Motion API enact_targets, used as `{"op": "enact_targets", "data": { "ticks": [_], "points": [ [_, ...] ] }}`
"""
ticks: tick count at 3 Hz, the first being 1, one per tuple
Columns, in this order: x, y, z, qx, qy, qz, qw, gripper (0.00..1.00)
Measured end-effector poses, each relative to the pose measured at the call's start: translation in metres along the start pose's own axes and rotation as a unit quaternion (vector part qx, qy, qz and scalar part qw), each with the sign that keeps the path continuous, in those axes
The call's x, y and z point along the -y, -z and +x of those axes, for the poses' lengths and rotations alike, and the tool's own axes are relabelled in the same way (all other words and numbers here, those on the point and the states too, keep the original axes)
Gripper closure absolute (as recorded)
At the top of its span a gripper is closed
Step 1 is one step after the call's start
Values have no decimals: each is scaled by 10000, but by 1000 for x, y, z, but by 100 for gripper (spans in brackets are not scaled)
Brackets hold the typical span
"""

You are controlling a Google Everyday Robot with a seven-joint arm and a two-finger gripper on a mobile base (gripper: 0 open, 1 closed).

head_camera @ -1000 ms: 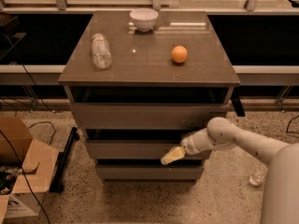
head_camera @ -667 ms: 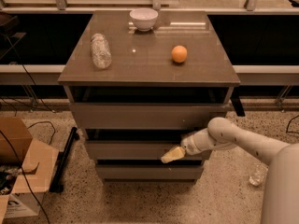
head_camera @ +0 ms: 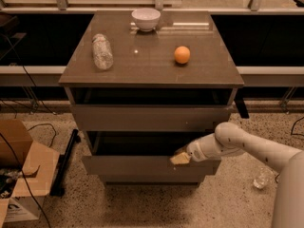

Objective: Open middle drawer

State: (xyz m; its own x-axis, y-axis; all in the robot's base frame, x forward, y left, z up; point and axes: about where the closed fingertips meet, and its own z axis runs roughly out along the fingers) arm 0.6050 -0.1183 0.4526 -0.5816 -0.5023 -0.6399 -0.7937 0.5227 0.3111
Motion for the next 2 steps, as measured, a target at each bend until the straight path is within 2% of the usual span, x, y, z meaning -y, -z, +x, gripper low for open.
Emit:
{"op": "enact_targets", "data": {
  "ticks": [1, 2],
  "points": [
    [-1, -2, 0, -7, 2, -23, 10000, 68],
    [-3, -5, 0, -12, 4, -43, 10000, 45]
  ]
}}
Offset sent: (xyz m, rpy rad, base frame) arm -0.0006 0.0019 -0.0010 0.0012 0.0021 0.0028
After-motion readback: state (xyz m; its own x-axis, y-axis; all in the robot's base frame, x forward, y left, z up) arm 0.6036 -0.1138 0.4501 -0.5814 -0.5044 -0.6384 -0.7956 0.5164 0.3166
